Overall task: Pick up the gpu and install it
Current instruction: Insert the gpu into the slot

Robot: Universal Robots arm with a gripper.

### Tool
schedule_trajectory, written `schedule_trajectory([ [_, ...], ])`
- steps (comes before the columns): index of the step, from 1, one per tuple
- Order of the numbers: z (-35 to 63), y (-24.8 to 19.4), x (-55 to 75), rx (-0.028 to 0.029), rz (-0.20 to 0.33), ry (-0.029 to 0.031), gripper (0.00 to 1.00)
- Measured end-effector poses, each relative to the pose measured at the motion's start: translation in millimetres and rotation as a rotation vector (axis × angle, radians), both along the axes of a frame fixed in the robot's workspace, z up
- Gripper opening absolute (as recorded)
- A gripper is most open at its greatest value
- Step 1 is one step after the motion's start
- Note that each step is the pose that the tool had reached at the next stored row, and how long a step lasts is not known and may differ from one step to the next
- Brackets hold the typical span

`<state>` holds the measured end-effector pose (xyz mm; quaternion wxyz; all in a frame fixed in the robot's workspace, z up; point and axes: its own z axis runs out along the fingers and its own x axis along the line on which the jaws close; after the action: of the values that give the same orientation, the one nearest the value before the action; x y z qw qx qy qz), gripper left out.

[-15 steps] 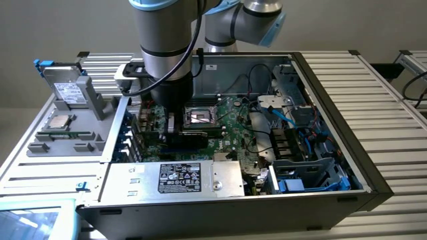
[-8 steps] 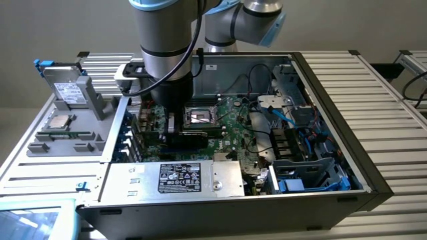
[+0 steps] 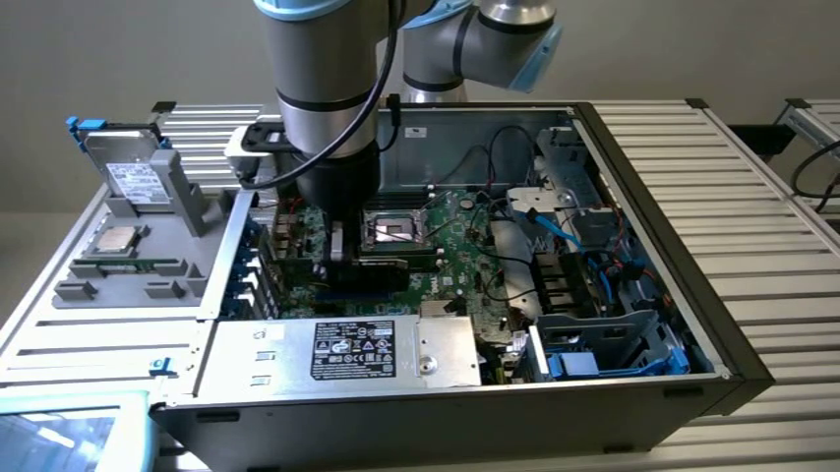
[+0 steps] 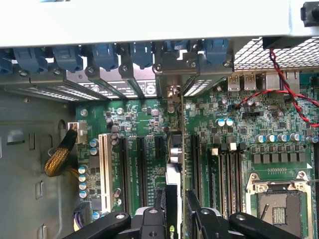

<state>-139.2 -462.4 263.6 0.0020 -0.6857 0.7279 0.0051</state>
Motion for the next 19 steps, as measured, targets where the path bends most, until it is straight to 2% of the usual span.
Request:
schedule_trajectory([
  [14, -1.6, 0.5, 0.0, 0.0004, 0.0, -0.0001, 0.27],
  [19, -2.2, 0.5, 0.0, 0.0003, 0.025, 0.0, 0.27],
])
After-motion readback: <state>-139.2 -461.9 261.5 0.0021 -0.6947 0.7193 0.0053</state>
